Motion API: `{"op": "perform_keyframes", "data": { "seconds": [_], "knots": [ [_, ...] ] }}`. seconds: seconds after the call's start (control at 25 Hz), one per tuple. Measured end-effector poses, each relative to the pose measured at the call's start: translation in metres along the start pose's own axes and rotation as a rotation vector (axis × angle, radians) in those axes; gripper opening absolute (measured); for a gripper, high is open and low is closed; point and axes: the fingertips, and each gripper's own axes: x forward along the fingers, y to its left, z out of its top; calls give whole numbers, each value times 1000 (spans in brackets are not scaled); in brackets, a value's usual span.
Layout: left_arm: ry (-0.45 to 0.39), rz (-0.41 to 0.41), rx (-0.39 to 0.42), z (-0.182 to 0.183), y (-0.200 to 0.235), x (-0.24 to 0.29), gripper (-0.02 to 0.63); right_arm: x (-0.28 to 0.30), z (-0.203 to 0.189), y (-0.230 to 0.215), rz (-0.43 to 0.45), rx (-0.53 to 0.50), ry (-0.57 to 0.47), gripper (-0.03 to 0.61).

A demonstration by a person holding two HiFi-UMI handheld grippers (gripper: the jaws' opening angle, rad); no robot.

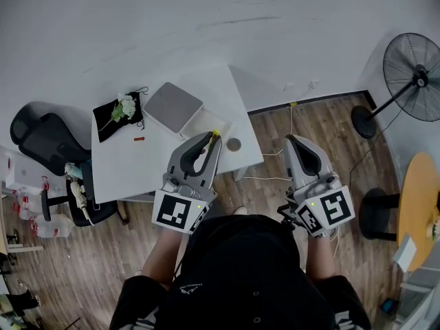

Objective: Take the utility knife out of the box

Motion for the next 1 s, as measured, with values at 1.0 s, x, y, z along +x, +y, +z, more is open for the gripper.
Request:
{"op": "perform_keyframes", "data": {
  "seconds": [1.0],
  "knots": [
    [17,-22,-4,-8,-2,4,49,2,-12,4,17,-4,29,5]
  ]
}}
